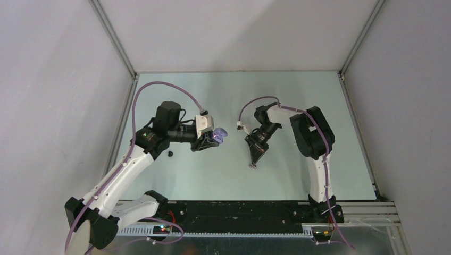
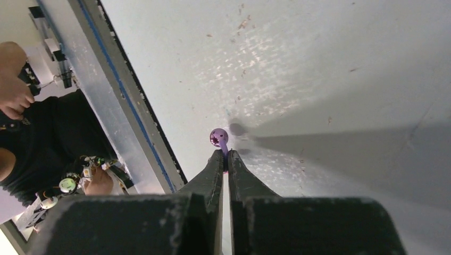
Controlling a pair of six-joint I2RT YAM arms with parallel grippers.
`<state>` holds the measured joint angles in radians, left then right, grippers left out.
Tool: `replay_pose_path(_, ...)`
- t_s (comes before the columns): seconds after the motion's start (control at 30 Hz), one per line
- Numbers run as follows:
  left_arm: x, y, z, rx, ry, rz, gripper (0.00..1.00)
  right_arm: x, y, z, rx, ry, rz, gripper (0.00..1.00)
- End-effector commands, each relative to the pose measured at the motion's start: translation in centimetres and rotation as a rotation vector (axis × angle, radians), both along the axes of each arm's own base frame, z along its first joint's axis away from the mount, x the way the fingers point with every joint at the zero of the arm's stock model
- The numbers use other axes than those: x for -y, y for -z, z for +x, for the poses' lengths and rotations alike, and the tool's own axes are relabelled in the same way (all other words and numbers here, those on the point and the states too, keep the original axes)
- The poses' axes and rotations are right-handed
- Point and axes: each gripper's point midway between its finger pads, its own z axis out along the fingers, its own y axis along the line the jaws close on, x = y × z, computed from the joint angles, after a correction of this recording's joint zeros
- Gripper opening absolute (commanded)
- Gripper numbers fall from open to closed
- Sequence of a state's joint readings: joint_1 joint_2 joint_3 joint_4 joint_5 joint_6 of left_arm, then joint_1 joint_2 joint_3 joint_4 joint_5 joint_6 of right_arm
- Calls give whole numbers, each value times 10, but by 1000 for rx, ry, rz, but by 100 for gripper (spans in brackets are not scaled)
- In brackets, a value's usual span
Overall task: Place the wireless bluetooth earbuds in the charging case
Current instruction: Pick up the earbud from the center of the board.
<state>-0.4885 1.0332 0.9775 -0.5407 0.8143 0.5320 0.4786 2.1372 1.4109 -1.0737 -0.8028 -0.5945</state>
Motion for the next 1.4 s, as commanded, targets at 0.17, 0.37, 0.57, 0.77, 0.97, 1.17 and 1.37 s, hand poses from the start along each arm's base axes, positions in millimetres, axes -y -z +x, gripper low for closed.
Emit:
replay_pose_path(0.17, 3, -7, 0, 51, 20, -19, 0, -6, -50, 15, 2, 38, 160, 0)
replay_pose_path(0.37, 8, -7, 8, 38, -18, -39, 0, -7, -89, 37, 150, 84, 183, 0)
replay_pose_path(0.57, 15, -7, 16, -3, -41, -71, 0, -4, -155, 81, 513, 212, 204, 0)
replay_pose_path(0.77, 22, -5, 17, -55, -36, -102, 0, 2, -222, 105, 798, 341, 259, 0)
replay_pose_path(0.97, 30, -2, 17, -126, -26, -139, 0, 4, -293, 102, 992, 434, 383, 0)
replay_pose_path(1.17, 40, -1, 13, -194, 23, -183, 0, -16, -344, 63, 1103, 378, 541, 1)
replay_pose_path(1.37, 44, -2, 9, -220, 51, -211, 0, -44, -344, 26, 1091, 271, 623, 2)
